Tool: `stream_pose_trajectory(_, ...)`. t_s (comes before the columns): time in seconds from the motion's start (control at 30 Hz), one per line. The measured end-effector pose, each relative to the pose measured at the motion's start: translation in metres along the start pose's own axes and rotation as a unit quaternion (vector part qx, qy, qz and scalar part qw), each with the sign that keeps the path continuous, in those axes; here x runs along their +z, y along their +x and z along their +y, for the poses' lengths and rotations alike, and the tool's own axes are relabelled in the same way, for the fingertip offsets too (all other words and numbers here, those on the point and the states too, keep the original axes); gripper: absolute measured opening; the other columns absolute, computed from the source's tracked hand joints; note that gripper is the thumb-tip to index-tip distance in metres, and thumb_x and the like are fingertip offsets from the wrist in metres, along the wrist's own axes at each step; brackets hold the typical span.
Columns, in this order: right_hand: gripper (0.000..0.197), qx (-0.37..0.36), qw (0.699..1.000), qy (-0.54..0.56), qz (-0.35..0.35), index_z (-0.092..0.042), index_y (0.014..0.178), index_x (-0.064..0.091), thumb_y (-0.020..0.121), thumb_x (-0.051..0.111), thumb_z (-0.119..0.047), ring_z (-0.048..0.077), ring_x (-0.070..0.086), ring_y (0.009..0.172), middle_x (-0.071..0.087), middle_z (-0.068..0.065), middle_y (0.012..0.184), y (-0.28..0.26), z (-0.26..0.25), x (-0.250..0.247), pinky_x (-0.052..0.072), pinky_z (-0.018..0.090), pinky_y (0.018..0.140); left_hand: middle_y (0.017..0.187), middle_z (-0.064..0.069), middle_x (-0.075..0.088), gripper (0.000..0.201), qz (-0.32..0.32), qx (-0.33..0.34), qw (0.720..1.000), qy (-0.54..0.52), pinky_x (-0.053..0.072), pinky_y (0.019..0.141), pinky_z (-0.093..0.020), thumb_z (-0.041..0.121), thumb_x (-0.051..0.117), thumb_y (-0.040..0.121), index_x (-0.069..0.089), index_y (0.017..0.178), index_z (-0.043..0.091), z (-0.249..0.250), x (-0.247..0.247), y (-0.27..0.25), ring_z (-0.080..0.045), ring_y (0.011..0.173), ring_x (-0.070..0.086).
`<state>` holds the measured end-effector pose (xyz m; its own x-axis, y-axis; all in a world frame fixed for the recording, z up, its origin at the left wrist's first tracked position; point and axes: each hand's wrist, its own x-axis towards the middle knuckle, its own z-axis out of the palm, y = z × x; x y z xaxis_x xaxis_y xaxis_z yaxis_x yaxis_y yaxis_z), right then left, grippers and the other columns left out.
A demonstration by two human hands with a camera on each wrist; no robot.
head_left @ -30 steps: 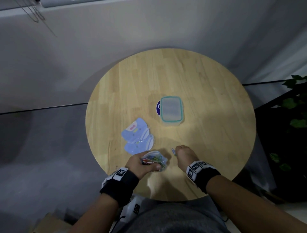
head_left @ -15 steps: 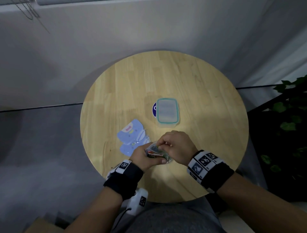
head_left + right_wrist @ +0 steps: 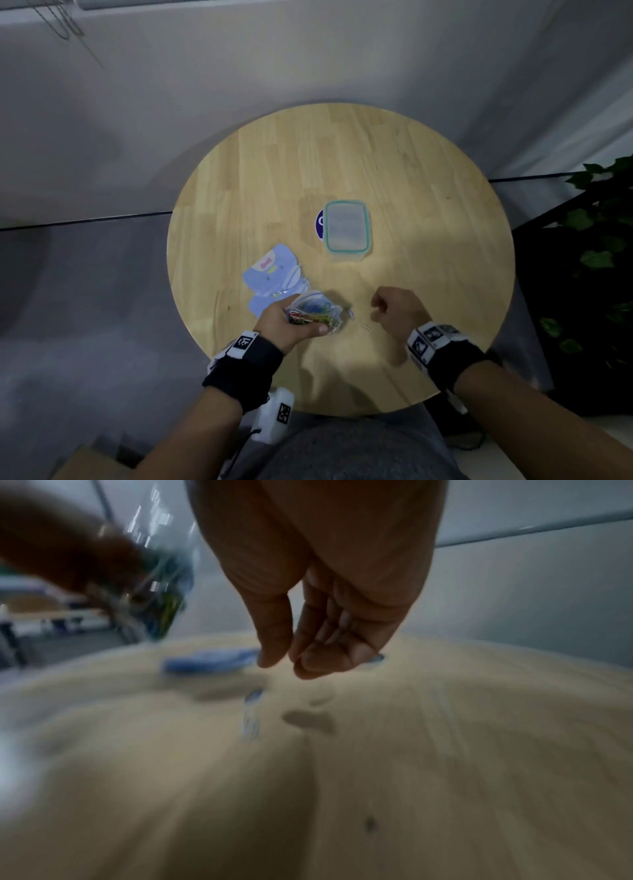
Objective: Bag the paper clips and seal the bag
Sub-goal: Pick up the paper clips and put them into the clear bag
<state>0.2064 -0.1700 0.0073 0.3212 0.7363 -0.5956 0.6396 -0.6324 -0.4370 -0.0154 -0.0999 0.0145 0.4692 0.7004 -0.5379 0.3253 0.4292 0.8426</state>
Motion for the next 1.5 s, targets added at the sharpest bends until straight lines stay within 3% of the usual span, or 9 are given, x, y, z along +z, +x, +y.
stream_pose_trajectory(0.13, 0.024, 0.022, 0.998, -0.063, -0.022, -0.013, 0.096, 0.061, 0.077, 0.068, -0.025, 0.031, 0.059, 0.103, 0.064, 0.013, 0.11, 0.002, 0.005, 0.03, 0.047, 0.032, 0.085, 0.093, -0.003, 0.075, 0.05, 0.001, -0.02, 1.0, 0.009, 0.053, 0.089, -0.04, 0.015, 0.087, 0.05, 0.071, 0.097, 0.022, -0.006, -0.004, -0.001, -0.021, 0.092, 0.069)
stream_pose_trajectory(0.27, 0.018, -0.013, 0.987, -0.162, -0.015, -0.006, 0.102, 0.06, 0.086, 0.054, -0.012, 0.034, 0.059, 0.105, 0.062, 0.016, 0.113, 0.0, -0.006, 0.049, 0.048, 0.036, 0.085, 0.092, -0.003, 0.075, 0.051, 0.003, -0.016, 1.0, 0.024, 0.053, 0.089, -0.041, 0.019, 0.088, 0.049, 0.071, 0.097, 0.022, -0.009, -0.005, -0.001, -0.02, 0.091, 0.069)
stream_pose_trajectory(0.43, 0.037, -0.018, 0.971, -0.237, -0.031, -0.003, 0.119, 0.047, 0.083, 0.053, -0.004, 0.034, 0.046, 0.117, 0.047, 0.016, 0.126, -0.003, -0.006, 0.06, 0.046, 0.042, 0.092, 0.09, -0.002, 0.075, 0.042, 0.005, -0.016, 1.0, 0.02, 0.053, 0.089, -0.041, 0.001, 0.084, 0.059, 0.072, 0.091, 0.025, -0.009, -0.007, -0.003, -0.018, 0.087, 0.07)
stream_pose_trajectory(0.57, 0.043, -0.062, 0.955, -0.289, -0.01, -0.001, 0.123, 0.043, 0.081, 0.048, 0.001, 0.036, 0.047, 0.114, 0.049, 0.019, 0.125, -0.009, -0.008, 0.066, 0.045, 0.043, 0.091, 0.088, -0.002, 0.075, 0.039, 0.004, -0.011, 0.999, 0.031, 0.054, 0.088, -0.041, 0.004, 0.086, 0.058, 0.072, 0.089, 0.025, -0.011, -0.008, -0.004, -0.019, 0.087, 0.07)
stream_pose_trajectory(0.83, 0.039, -0.031, 0.998, -0.041, 0.026, -0.005, 0.115, 0.051, 0.077, 0.048, 0.006, 0.033, 0.057, 0.108, 0.057, 0.017, 0.118, 0.004, -0.022, 0.056, 0.046, 0.033, 0.088, 0.089, 0.0, 0.075, 0.045, 0.002, -0.015, 0.999, 0.044, 0.054, 0.088, -0.041, 0.02, 0.088, 0.051, 0.072, 0.091, 0.028, -0.013, -0.013, -0.004, -0.019, 0.089, 0.07)
stream_pose_trajectory(0.97, 0.038, -0.052, 0.994, -0.094, 0.026, -0.002, 0.117, 0.05, 0.079, 0.049, 0.005, 0.034, 0.054, 0.111, 0.054, 0.019, 0.121, 0.016, -0.035, 0.059, 0.045, 0.036, 0.091, 0.088, -0.001, 0.075, 0.04, -0.002, -0.023, 0.998, 0.053, 0.053, 0.089, -0.041, 0.013, 0.087, 0.055, 0.072, 0.09, 0.026, -0.011, -0.014, -0.005, -0.018, 0.087, 0.07)
stream_pose_trajectory(1.1, 0.035, -0.048, 0.986, -0.158, 0.022, 0.001, 0.118, 0.046, 0.083, 0.046, 0.004, 0.036, 0.053, 0.113, 0.054, 0.02, 0.122, 0.019, -0.045, 0.064, 0.044, 0.04, 0.093, 0.089, 0.002, 0.075, 0.048, -0.001, -0.027, 0.997, 0.066, 0.053, 0.089, -0.044, 0.031, 0.087, 0.047, 0.072, 0.092, 0.029, -0.01, -0.014, -0.003, -0.017, 0.088, 0.07)
stream_pose_trajectory(1.27, 0.037, -0.003, 0.993, -0.117, 0.002, 0.002, 0.121, 0.044, 0.084, 0.051, 0.0, 0.037, 0.053, 0.116, 0.055, 0.022, 0.124, 0.026, -0.053, 0.063, 0.044, 0.04, 0.096, 0.087, 0.001, 0.076, 0.048, 0.011, -0.027, 0.998, 0.061, 0.053, 0.089, -0.045, 0.032, 0.087, 0.044, 0.073, 0.09, 0.027, -0.011, -0.015, -0.003, -0.018, 0.087, 0.07)
stream_pose_trajectory(1.5, 0.032, -0.043, 0.992, -0.121, -0.016, 0.0, 0.112, 0.053, 0.08, 0.053, 0.003, 0.034, 0.053, 0.113, 0.055, 0.019, 0.12, 0.022, -0.04, 0.062, 0.044, 0.035, 0.093, 0.087, 0.0, 0.076, 0.046, 0.013, -0.028, 0.998, 0.054, 0.053, 0.088, -0.046, 0.031, 0.087, 0.044, 0.073, 0.088, 0.026, -0.012, -0.014, 0.001, -0.019, 0.087, 0.07)
